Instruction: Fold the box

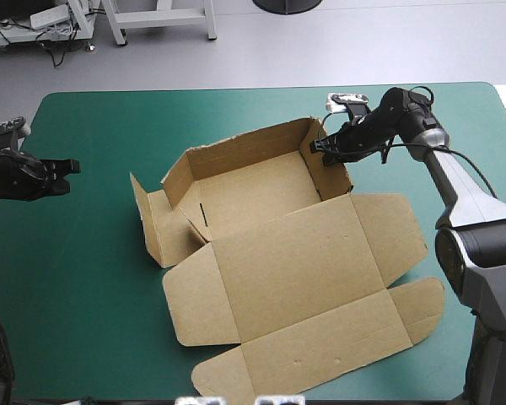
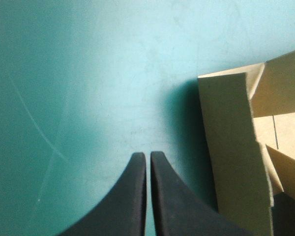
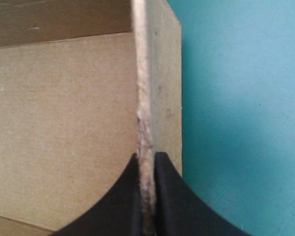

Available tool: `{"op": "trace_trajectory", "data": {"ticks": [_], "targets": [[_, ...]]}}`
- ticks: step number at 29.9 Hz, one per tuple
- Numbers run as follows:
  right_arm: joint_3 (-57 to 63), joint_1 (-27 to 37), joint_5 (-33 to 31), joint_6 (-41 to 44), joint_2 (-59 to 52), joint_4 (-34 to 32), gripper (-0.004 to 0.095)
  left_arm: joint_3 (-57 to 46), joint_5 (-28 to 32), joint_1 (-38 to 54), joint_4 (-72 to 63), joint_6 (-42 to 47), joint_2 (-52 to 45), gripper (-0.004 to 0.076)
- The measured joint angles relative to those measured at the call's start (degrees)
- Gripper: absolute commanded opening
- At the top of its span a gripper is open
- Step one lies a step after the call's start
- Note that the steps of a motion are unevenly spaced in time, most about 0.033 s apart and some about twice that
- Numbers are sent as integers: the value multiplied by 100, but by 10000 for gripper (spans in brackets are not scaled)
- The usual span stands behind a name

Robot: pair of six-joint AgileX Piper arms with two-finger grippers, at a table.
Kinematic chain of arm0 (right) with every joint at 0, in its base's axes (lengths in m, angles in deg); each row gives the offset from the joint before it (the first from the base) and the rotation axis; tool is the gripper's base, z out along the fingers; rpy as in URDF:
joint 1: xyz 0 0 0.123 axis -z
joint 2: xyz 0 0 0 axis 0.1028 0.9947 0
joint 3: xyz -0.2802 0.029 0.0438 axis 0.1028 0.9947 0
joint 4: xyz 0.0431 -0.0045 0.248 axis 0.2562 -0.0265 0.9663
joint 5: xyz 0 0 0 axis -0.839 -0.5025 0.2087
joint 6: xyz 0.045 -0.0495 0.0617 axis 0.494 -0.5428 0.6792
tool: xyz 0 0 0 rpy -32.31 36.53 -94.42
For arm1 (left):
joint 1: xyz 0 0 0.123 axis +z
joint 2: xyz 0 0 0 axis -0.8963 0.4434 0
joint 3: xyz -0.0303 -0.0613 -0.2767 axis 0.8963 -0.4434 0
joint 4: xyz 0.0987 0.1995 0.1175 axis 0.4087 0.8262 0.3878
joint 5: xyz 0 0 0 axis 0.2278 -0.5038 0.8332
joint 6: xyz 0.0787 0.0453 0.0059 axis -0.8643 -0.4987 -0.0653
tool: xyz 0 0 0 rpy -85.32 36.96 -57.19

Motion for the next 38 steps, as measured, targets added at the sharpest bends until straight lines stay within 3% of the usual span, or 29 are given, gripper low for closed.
{"op": "trace_trajectory", "data": {"ticks": [8, 13, 19, 22, 27, 30, 38], "targets": [[-629, 123, -434, -38, -1068, 293, -14, 5, 598, 0, -488, 0, 277, 7], [-1151, 490, -943, -28, -1831, 570, -14, 5, 1077, 0, -1139, -151, 645, 7], [-1253, 1022, -1001, 98, -2587, 654, -15, 5, 1571, 0, -2216, -711, 900, 7], [-1259, 1143, -1001, 98, -2973, 756, -15, 6, 1354, 0, -3055, -1215, 1083, 7], [-1280, 1148, -1008, 92, -3360, 935, -14, 6, 327, 0, -4871, -2223, 1419, 4], [-1291, 1148, -1008, 92, -3401, 940, -14, 6, 111, 0, -5598, -2530, 1398, 4], [-1281, 1148, -1002, 92, -3353, 918, -14, 6, 21, -153, -5598, -2521, 557, 4]]}}
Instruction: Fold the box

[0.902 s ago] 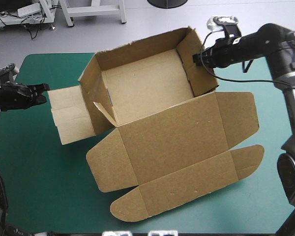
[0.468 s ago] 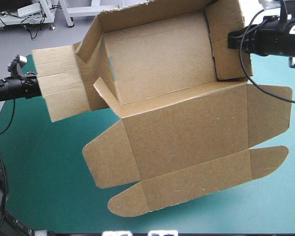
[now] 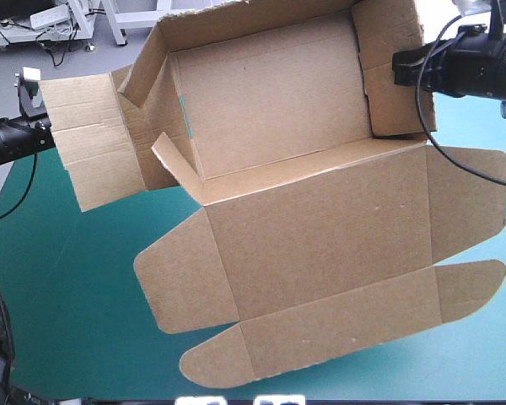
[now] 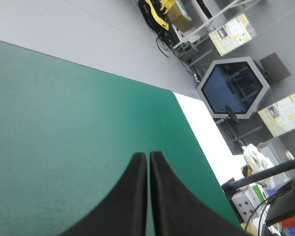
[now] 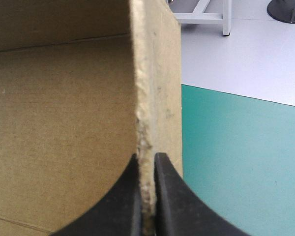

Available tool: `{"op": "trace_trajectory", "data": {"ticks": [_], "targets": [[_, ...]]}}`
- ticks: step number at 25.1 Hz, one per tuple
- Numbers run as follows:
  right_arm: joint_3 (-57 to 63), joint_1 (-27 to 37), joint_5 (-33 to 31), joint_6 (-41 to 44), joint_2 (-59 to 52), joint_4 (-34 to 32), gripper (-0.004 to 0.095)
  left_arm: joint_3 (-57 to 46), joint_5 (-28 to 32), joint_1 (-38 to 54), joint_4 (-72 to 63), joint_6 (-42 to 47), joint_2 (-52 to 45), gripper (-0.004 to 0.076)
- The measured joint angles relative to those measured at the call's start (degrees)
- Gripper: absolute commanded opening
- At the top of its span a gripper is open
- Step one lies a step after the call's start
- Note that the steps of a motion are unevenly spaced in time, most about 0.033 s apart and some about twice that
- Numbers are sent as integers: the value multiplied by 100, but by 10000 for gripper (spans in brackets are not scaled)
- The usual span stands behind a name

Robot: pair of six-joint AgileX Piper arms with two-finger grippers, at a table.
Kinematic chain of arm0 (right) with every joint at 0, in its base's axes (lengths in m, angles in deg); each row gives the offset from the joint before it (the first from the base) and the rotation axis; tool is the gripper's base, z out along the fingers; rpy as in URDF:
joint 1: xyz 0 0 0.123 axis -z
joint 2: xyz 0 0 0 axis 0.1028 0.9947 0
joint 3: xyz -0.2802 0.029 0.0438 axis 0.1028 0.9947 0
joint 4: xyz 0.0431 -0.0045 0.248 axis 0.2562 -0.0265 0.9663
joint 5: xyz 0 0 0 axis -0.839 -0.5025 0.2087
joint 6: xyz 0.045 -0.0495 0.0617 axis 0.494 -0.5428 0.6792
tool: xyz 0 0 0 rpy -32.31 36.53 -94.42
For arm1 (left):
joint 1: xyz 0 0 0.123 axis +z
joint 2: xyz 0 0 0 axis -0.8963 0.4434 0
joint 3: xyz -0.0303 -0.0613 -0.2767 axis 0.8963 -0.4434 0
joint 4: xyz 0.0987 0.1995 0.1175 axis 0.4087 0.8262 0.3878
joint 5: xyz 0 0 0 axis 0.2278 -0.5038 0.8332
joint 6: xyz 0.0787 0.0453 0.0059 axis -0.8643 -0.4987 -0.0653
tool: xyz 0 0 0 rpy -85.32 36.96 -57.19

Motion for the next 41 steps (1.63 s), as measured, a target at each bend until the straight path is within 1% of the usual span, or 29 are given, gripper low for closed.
{"op": "trace_trajectory", "data": {"ticks": [7, 11, 16, 20, 23, 24, 25, 27, 28, 30, 37, 41], "targets": [[0, 0, 69, -17, 92, 36, -14, 5, -110, -300, 75, 106, -965, 4], [0, 0, 88, -17, 290, 105, -14, 5, -152, -377, 80, 148, -1360, 4], [7, 0, 244, -54, 523, 151, -14, 5, -177, -377, 114, 323, -1583, 5], [72, 0, 401, -163, 643, 188, -14, 5, -163, -545, 148, 445, -1602, 15], [234, 0, 473, -244, 714, 263, -14, 5, -169, -741, 162, 445, -1602, 68], [286, 0, 502, -274, 734, 302, -14, 5, -169, -815, 162, 445, -1602, 129], [427, 0, 580, -340, 781, 360, -14, 5, -174, -948, 164, 445, -1602, 159], [539, 0, 676, -406, 800, 426, -14, 5, -174, -1088, 164, 445, -1583, 244], [596, 0, 703, -433, 806, 452, -14, 5, -174, -1150, 164, 445, -1574, 330], [714, 0, 758, -510, 806, 511, -14, 5, -174, -1288, 169, 445, -1544, 395], [769, 0, 872, -552, 882, 519, -14, 5, -174, -1471, -57, 445, -1538, 398], [769, -58, 872, -552, 882, 486, -8, 5, -174, -1471, 152, 445, -1538, 398]]}}
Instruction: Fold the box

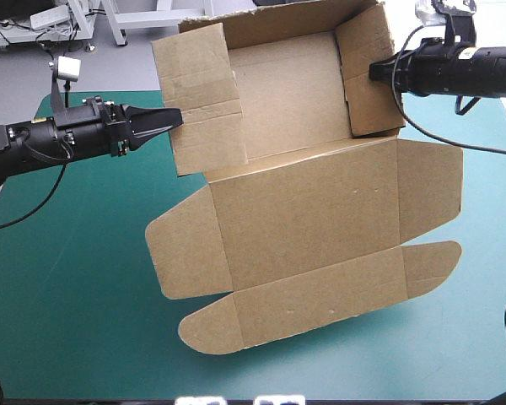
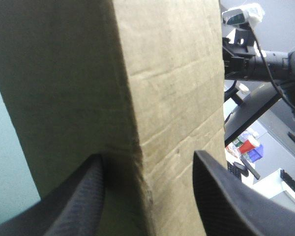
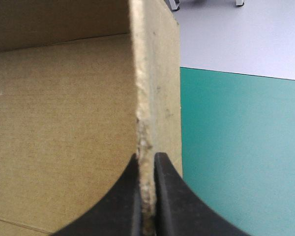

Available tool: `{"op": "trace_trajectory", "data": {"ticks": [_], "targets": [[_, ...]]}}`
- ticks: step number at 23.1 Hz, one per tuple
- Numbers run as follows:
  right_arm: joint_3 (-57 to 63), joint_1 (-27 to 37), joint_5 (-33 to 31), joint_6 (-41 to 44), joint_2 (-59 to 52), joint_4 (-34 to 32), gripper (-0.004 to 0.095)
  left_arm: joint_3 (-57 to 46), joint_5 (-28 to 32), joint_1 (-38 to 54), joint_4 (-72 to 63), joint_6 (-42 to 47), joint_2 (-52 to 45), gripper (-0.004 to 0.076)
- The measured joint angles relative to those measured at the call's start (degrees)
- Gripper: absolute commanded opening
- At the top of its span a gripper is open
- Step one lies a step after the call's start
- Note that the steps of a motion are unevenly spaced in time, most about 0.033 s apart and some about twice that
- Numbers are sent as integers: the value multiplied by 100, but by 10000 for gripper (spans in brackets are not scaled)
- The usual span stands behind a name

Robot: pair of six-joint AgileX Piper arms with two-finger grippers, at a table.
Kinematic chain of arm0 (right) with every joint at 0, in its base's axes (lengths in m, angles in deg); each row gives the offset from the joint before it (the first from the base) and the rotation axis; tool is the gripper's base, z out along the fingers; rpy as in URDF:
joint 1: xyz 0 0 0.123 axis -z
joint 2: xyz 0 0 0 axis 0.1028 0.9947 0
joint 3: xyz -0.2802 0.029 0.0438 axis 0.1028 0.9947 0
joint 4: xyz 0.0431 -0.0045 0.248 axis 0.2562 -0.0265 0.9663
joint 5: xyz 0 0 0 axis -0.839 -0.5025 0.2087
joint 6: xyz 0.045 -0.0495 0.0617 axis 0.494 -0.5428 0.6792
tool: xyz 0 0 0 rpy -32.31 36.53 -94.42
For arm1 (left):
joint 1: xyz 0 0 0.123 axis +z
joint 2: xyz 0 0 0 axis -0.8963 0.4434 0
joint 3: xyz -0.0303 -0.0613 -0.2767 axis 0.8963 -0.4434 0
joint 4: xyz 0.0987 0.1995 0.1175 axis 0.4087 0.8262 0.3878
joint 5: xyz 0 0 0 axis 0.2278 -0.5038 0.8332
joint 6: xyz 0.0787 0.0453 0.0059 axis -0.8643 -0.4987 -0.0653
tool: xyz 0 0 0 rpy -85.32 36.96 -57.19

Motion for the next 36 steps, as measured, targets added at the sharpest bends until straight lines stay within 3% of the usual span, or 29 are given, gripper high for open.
{"op": "trace_trajectory", "data": {"ticks": [9, 14, 16, 17, 18, 19, 23, 26, 31, 36], "targets": [[0, -1204, 285, 416, 4, -1114, -8, 0, 260, 0, 1018, 24, 0, 398], [0, -1528, 374, 642, 4, -1328, -8, 0, 460, 0, 1834, 314, 0, 398], [7, -1720, 408, 723, -25, -1396, -7, 0, 638, 0, 2242, 557, 0, 342], [9, -1781, 416, 769, -44, -1422, -4, 0, 711, 0, 2318, 610, 0, 232], [9, -1877, 435, 834, -91, -1473, -4, 0, 874, 0, 2393, 767, 5, 170], [9, -1920, 447, 870, -114, -1498, -4, 0, 924, 0, 2405, 818, 11, -14], [9, -2122, 424, 1222, -215, -1904, -4, 0, 1263, -136, 2616, 891, 158, -11], [2, -2243, 56, 1801, -261, -2778, -5, 385, 1382, -680, 3494, 1091, 222, -11], [2, -2356, -833, 2432, -6, -3532, -5, 1296, 569, -1713, 5770, 2365, 746, -11], [2, -2356, -880, 2483, 651, -3393, -5, 1370, 144, -1905, 6515, 2641, 1554, -11]]}}
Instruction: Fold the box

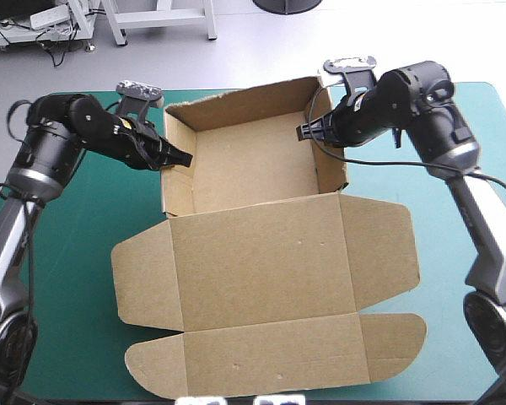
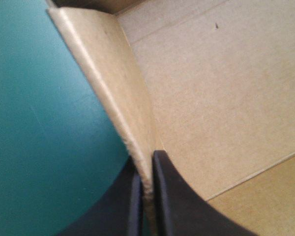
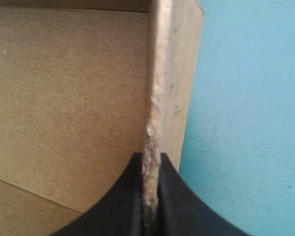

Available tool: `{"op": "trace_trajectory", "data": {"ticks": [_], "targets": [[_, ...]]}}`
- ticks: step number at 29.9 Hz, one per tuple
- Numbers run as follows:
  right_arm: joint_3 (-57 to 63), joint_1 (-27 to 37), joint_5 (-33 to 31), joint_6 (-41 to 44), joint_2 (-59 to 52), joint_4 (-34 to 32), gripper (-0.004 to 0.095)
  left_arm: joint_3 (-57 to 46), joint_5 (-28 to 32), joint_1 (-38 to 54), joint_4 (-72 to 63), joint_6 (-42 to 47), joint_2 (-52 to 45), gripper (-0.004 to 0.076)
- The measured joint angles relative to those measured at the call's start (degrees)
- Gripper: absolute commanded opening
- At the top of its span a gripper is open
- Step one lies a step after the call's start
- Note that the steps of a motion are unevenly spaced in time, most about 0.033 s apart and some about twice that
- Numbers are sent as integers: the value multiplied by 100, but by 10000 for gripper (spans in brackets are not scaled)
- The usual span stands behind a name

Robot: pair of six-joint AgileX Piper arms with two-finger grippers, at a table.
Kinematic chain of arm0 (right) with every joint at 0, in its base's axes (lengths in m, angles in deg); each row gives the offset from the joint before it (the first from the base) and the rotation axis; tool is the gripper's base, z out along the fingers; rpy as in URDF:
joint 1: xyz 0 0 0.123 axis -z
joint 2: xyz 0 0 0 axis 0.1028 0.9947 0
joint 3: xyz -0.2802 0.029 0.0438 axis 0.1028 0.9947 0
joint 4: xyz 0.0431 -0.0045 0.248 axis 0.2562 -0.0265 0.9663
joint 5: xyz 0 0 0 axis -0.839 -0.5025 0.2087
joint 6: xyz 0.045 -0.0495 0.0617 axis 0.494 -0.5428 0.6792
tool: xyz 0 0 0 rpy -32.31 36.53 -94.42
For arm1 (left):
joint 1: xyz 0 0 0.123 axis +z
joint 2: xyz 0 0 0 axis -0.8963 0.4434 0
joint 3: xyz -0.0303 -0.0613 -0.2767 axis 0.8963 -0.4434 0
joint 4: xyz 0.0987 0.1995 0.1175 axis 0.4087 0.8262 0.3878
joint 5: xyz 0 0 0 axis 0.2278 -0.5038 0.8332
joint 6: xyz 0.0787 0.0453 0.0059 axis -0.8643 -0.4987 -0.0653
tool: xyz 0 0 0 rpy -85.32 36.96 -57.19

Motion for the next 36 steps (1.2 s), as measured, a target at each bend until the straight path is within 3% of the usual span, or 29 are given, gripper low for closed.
{"op": "trace_trajectory", "data": {"ticks": [16, 19, 22, 24, 26, 33, 36], "targets": [[5, 0, 580, -178, 1977, 273, 2, 0, 469, -21, 806, 586, 1298, -10], [-6, 0, 616, -385, 1996, 268, 107, 0, 474, -21, 841, 586, 1377, -9], [-6, -2, 616, -591, 2002, 134, 298, 17, 493, -21, 834, 425, 1418, 2], [-6, -22, 597, -682, 2013, -31, 398, 17, 516, -21, 788, 350, 1424, 44], [-6, -36, 597, -732, 2015, -120, 429, 17, 510, -21, 763, 308, 1428, 106], [-71, -38, 548, -809, 2039, -187, 427, 17, 75, -28, 715, 227, 1487, 504], [-254, -38, 484, -814, 2056, -203, 428, 17, -87, -28, 698, 321, 1501, 567]]}}
